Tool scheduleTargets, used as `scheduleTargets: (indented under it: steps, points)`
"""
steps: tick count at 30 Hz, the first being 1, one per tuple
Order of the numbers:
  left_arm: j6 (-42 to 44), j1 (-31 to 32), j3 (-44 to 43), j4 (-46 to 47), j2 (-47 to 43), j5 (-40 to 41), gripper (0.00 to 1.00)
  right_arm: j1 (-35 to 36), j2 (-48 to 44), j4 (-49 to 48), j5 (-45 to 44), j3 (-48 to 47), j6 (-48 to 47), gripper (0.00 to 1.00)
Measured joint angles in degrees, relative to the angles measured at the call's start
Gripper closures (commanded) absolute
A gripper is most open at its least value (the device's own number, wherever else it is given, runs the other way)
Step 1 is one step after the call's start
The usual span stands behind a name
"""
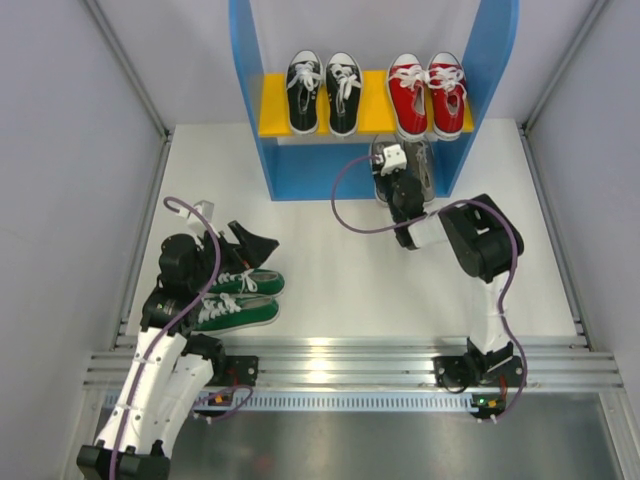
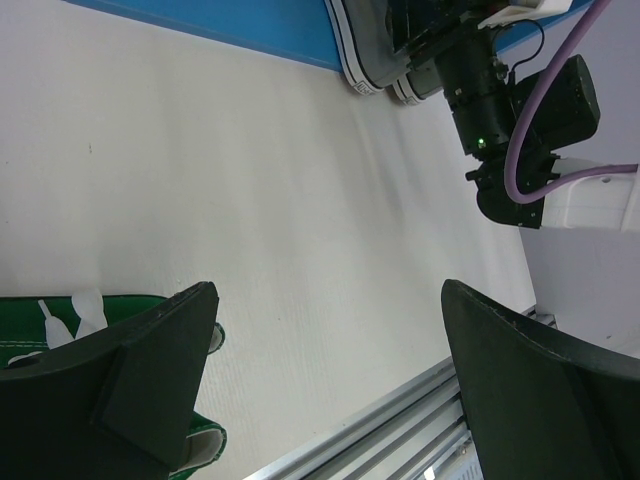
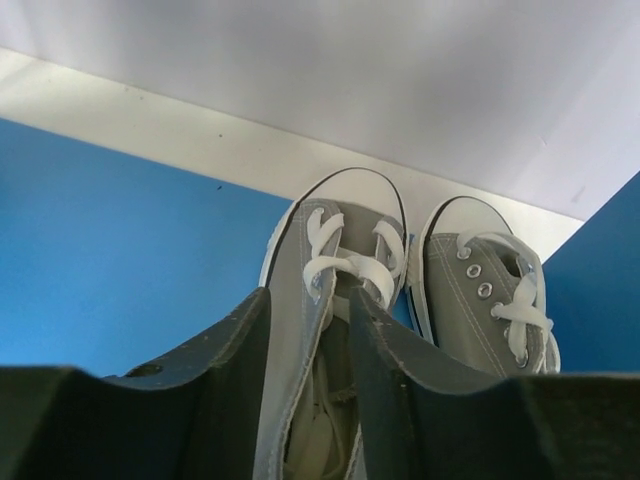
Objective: Place and organize the shoes onto the shoe shelf
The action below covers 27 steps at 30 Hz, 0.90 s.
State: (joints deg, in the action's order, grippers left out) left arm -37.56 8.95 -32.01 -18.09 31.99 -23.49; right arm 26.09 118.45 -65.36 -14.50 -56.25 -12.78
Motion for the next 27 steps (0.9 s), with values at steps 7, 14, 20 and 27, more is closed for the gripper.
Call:
scheduleTargets:
  steps: [7,14,20,27]
  points:
    - [0.0,0.0,0.0,0.0,0.0,0.0,0.01,0.0,-4.7,-3.8,0.0,7.0,0.1,0.57]
    - [0.0,0.0,0.0,0.0,0.0,0.2,0.01,2.5,-19.4,-6.7,-2.7,20.7,-1.8,0.35]
    - [0.0,0.0,-0.2,0.0,1.0,0.3,0.01,12.8,-39.7,-2.6,-4.1,31.0,-3.5,0.01]
    - [-0.3,0.0,-1.4,0.3,3.1,0.2,0.01,16.3,-68.9,22.5,-1.6,31.9,11.6,0.01]
